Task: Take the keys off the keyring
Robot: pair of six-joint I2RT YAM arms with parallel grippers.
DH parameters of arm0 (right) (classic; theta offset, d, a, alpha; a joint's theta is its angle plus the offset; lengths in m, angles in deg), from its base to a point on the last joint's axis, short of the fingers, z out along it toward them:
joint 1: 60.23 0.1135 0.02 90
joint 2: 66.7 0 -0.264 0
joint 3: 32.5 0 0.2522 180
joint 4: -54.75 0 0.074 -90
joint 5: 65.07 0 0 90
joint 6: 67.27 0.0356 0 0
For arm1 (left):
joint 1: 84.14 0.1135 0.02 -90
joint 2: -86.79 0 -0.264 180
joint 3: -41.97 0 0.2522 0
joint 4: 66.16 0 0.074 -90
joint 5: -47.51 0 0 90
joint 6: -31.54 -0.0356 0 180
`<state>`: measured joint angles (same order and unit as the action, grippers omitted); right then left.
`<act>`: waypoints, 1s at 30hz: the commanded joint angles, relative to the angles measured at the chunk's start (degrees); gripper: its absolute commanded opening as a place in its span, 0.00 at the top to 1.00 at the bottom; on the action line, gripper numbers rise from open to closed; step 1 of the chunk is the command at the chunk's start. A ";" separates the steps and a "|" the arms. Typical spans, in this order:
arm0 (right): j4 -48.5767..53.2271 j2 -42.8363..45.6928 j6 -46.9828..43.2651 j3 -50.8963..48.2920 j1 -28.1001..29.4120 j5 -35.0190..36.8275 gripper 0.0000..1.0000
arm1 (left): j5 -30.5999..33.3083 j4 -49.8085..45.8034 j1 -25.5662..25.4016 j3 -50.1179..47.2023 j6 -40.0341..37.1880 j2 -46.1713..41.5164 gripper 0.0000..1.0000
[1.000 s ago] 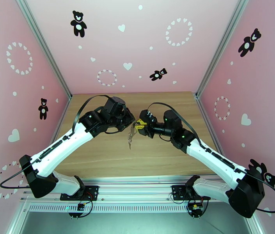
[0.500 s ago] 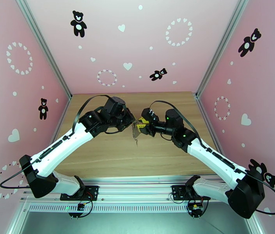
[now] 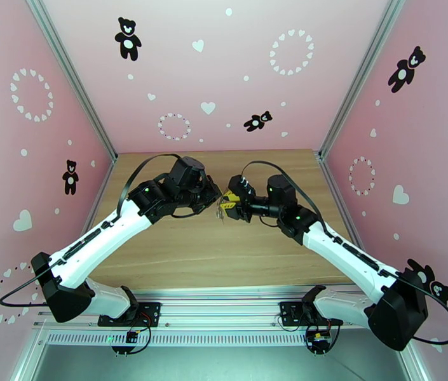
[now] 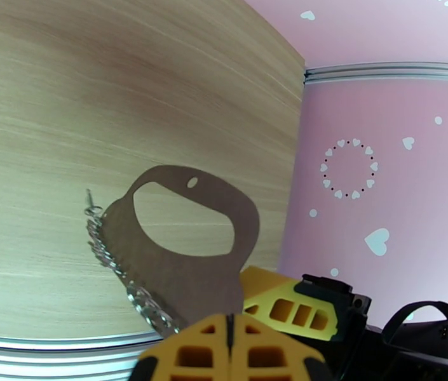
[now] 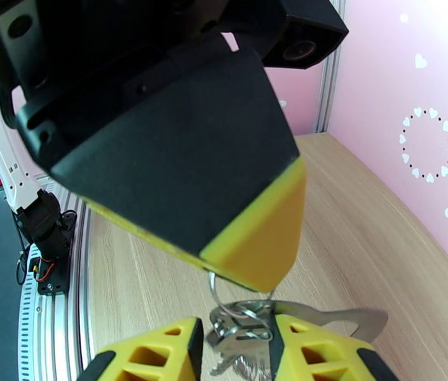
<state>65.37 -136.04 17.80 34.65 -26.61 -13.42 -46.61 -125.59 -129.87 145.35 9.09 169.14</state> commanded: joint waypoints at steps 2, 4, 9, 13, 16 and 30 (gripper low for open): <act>0.84 2.00 0.01 0.85 -0.29 -0.92 0.69 | -0.19 0.66 -0.32 2.13 -1.48 -0.21 1.00; 1.49 2.33 -0.21 0.97 -0.30 -1.30 0.70 | -0.30 0.76 -0.32 2.11 -1.59 -0.19 1.00; 2.13 4.12 -0.90 -0.21 -0.64 0.53 0.74 | -0.34 0.49 -0.32 2.59 -2.07 -0.11 1.00; 3.30 4.51 -1.43 0.08 -1.76 1.41 0.70 | -0.45 0.40 -0.31 2.59 -2.46 -0.43 1.00; 3.07 4.25 -1.45 0.30 -2.15 1.31 0.67 | -0.93 0.71 -0.28 2.51 -2.64 -0.64 1.00; 4.31 -0.51 -1.71 4.61 -2.16 -4.17 0.65 | -2.63 1.19 -0.49 3.76 -4.09 0.75 1.00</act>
<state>68.98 -135.80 16.51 36.66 -28.73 -15.25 -47.90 -125.73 -130.05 146.56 6.40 169.20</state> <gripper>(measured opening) 0.359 0.045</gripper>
